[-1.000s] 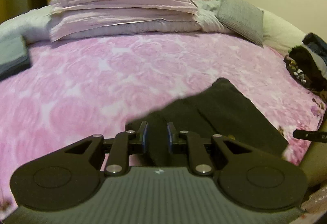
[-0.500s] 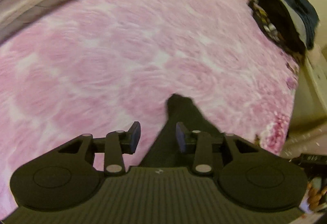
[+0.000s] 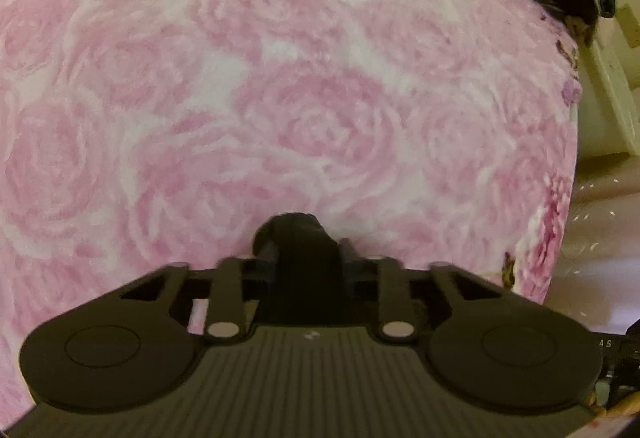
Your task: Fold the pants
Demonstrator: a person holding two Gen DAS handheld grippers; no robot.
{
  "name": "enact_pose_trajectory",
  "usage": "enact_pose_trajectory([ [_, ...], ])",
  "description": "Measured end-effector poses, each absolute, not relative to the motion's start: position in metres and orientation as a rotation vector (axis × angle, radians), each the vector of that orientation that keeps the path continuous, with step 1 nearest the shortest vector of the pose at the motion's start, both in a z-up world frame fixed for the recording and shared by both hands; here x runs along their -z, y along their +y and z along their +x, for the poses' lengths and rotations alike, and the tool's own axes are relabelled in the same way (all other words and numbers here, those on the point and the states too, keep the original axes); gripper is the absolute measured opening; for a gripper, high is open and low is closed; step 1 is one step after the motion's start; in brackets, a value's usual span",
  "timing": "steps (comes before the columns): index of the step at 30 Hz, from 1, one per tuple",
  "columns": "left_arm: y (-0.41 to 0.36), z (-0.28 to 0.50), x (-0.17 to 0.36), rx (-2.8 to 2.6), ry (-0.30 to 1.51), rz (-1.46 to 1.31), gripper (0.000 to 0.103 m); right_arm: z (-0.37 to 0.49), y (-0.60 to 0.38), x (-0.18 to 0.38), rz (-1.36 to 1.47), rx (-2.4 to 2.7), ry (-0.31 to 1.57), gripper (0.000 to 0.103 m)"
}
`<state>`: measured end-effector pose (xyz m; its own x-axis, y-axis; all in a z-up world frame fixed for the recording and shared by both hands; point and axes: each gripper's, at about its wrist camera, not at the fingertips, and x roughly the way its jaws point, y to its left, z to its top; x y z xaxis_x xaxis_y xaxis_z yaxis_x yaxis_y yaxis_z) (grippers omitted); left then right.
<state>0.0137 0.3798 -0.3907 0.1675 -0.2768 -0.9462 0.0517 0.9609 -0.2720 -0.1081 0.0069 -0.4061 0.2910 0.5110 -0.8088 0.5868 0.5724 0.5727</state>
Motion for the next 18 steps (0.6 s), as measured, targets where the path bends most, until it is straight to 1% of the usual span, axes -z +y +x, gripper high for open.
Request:
enact_pose_trajectory([
  [2,0.39,0.014,0.389,0.237,1.371,-0.242,0.016,-0.109,0.011,0.399,0.995,0.058,1.335,0.012],
  [4,0.405,0.012,0.395,0.236,1.351,-0.322,0.016,-0.113,0.014,0.392,0.936,0.056,1.312,0.007],
  [5,0.412,0.011,0.399,0.227,1.35,-0.359,0.017,-0.115,0.017,0.391,0.898,0.078,1.299,0.0],
  [7,0.425,0.009,0.41,0.185,1.33,-0.409,0.017,-0.126,0.011,0.403,0.758,0.222,1.356,0.0],
  [8,0.43,0.009,0.416,0.173,1.327,-0.447,0.017,-0.133,0.003,0.411,0.821,0.232,1.358,0.0],
  [9,0.429,0.008,0.418,0.197,1.321,-0.444,0.017,-0.136,-0.002,0.41,0.863,0.225,1.346,0.0],
  [10,0.422,0.008,0.417,0.23,1.309,-0.38,0.018,-0.135,-0.002,0.405,0.882,0.207,1.333,0.0],
  [11,0.418,0.008,0.414,0.243,1.305,-0.331,0.02,-0.133,0.0,0.398,0.867,0.188,1.316,0.0],
  [13,0.418,0.009,0.407,0.247,1.313,-0.324,0.021,-0.124,0.011,0.384,0.779,0.17,1.302,0.0],
  [14,0.421,0.008,0.4,0.244,1.304,-0.329,0.023,-0.121,0.015,0.376,0.744,0.153,1.29,0.003],
  [16,0.428,-0.001,0.379,0.22,1.246,-0.3,0.024,-0.119,0.02,0.362,0.736,0.127,1.25,0.022],
  [17,0.43,-0.008,0.369,0.214,1.229,-0.279,0.024,-0.12,0.023,0.354,0.725,0.108,1.234,0.034],
  [18,0.432,-0.016,0.36,0.218,1.207,-0.256,0.024,-0.121,0.028,0.349,0.693,0.091,1.219,0.036],
])
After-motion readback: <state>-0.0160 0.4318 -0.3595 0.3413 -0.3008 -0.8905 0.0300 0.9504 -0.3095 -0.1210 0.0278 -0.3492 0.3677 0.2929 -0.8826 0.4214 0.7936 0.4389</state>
